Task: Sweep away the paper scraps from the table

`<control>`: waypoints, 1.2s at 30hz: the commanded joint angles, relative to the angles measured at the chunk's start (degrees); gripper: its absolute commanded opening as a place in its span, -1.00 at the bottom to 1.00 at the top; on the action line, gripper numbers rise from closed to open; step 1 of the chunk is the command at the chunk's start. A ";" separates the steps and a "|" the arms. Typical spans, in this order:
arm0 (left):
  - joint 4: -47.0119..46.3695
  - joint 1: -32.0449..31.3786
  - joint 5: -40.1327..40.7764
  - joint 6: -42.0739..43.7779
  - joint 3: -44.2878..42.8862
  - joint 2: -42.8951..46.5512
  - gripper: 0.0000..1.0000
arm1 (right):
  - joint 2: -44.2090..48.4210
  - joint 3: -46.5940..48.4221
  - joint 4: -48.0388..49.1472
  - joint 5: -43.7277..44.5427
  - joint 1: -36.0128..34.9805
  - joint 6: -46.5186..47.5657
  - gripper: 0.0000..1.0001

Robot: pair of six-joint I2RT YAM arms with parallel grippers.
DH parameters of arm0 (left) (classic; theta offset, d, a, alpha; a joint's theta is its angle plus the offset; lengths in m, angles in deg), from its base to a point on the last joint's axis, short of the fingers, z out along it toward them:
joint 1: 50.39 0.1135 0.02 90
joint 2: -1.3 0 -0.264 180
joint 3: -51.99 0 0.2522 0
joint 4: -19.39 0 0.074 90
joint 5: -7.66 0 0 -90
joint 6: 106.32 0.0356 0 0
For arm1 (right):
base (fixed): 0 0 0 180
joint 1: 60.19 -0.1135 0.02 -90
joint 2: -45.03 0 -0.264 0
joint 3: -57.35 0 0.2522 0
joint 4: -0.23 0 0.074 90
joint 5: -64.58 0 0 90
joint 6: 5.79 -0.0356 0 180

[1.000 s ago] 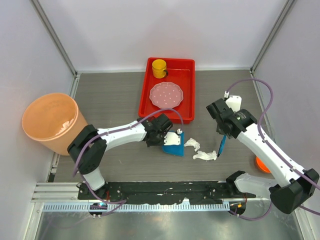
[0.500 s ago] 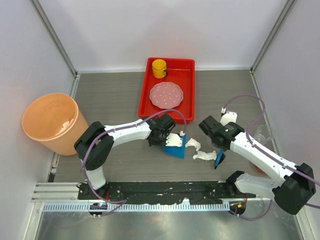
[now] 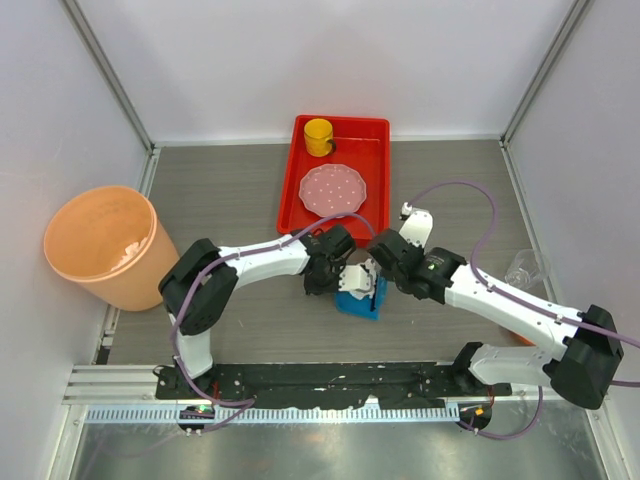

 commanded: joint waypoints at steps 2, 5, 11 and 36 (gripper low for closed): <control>-0.67 -0.11 -3.15 -3.17 -0.48 -0.05 -1.00 | 2.00 1.15 7.37 -1.95 -1.26 -2.04 -0.98; -3.57 0.15 -0.78 -4.58 0.14 0.04 -1.00 | 2.18 2.02 3.25 0.07 -1.17 -1.51 -0.99; -5.77 0.95 0.11 -7.48 1.19 0.04 -1.00 | 8.15 2.29 -2.56 4.11 -1.26 -1.07 -0.99; 6.51 1.12 -1.83 -10.82 11.31 27.80 -1.00 | 18.88 6.24 -8.89 13.87 -1.17 3.76 -0.98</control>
